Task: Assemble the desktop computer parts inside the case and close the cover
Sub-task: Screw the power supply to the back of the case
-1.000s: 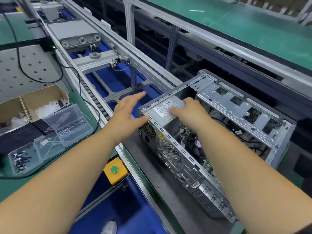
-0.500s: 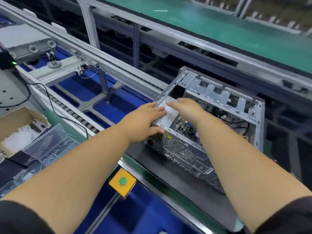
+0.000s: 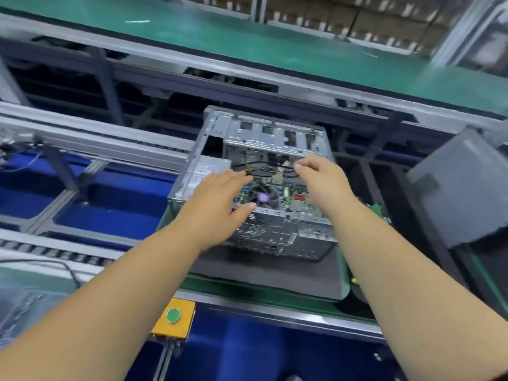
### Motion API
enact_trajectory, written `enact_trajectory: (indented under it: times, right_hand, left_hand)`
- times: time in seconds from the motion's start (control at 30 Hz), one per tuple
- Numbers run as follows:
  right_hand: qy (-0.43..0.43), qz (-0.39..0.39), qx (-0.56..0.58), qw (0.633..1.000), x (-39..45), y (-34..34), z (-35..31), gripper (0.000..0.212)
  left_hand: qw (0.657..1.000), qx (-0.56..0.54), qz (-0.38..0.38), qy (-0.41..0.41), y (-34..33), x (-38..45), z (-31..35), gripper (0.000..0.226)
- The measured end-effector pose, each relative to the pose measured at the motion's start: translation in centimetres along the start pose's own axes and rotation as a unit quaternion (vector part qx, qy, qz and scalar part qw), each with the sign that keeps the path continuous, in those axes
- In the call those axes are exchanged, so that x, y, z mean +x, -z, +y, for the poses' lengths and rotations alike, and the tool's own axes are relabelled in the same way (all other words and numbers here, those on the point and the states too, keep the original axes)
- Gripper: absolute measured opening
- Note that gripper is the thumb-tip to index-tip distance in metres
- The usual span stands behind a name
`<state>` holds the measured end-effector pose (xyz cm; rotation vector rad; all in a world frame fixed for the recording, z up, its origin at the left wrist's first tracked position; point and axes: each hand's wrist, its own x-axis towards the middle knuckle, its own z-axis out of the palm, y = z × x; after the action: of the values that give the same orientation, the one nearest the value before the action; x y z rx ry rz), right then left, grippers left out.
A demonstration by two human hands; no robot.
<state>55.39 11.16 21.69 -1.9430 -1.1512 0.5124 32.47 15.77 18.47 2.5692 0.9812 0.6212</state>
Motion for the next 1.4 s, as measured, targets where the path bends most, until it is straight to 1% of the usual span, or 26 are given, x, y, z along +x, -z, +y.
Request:
enact_trajectory:
  times: [0.13, 0.23, 0.33, 0.4, 0.53, 0.67, 0.73, 0.8, 0.93, 1.03, 1.1, 1.17, 1.23, 1.3, 1.4]
  right_hand:
    - [-0.045, 0.062, 0.008, 0.997, -1.1, 4.4, 4.1, 0.009]
    - [-0.089, 0.07, 0.003, 0.994, -1.4, 6.7, 7.5, 0.013]
    - [-0.135, 0.037, -0.029, 0.99, -1.4, 8.1, 11.2, 0.021]
    - [-0.161, 0.009, -0.051, 0.986, -1.4, 8.7, 13.4, 0.018]
    - [-0.18, -0.052, -0.091, 0.978, -1.3, 9.4, 17.8, 0.016]
    - [-0.184, -0.096, -0.11, 0.972, -0.9, 9.5, 20.6, 0.014]
    - [-0.187, -0.11, -0.12, 0.969, -0.5, 9.3, 21.3, 0.019]
    - [-0.186, -0.133, -0.14, 0.963, -0.3, 9.0, 21.8, 0.029]
    - [-0.201, -0.193, -0.194, 0.941, -0.4, 7.9, 22.5, 0.042]
    - [-0.188, -0.213, -0.219, 0.933, -0.4, 7.3, 23.1, 0.047]
    - [-0.18, -0.223, -0.231, 0.93, -0.3, 7.3, 23.3, 0.043]
    - [-0.176, -0.237, -0.229, 0.927, 0.0, 7.5, 23.3, 0.033]
    - [-0.175, -0.239, -0.202, 0.933, 0.3, 8.1, 23.4, 0.023]
    - [-0.17, -0.213, -0.171, 0.947, 0.5, 9.1, 23.4, 0.016]
    - [-0.168, -0.177, -0.135, 0.96, 0.8, 11.3, 23.7, 0.015]
  left_hand:
    - [0.999, -0.036, -0.002, -0.04, -1.9, 1.6, 3.5, 0.051]
    - [0.997, -0.037, -0.025, -0.057, -3.9, 2.6, 5.9, 0.051]
    - [0.996, -0.042, -0.041, -0.06, -5.8, 3.5, 8.0, 0.05]
    - [0.996, -0.045, -0.046, -0.059, -7.1, 4.1, 9.5, 0.049]
    - [0.996, -0.05, -0.056, -0.046, -9.3, 5.4, 12.4, 0.047]
    - [0.997, -0.063, -0.047, -0.024, -11.1, 6.3, 14.8, 0.045]
    - [0.997, -0.059, -0.043, -0.014, -11.9, 6.6, 15.7, 0.045]
    - [0.998, -0.055, -0.041, -0.005, -12.4, 6.8, 16.4, 0.045]
    - [0.999, -0.039, -0.038, 0.006, -13.0, 6.9, 17.5, 0.043]
    - [1.0, 0.009, 0.001, -0.003, -13.2, 6.8, 18.4, 0.038]
    - [0.999, 0.031, 0.031, -0.015, -13.3, 6.8, 19.1, 0.036]
    - [0.998, 0.024, 0.047, -0.029, -13.4, 6.8, 19.9, 0.035]
    - [0.997, 0.012, 0.056, -0.047, -13.7, 7.0, 20.7, 0.029]
    - [0.996, 0.011, 0.056, -0.065, -14.0, 7.2, 21.6, 0.019]
    - [0.995, -0.01, 0.047, -0.091, -14.8, 7.9, 22.9, 0.011]
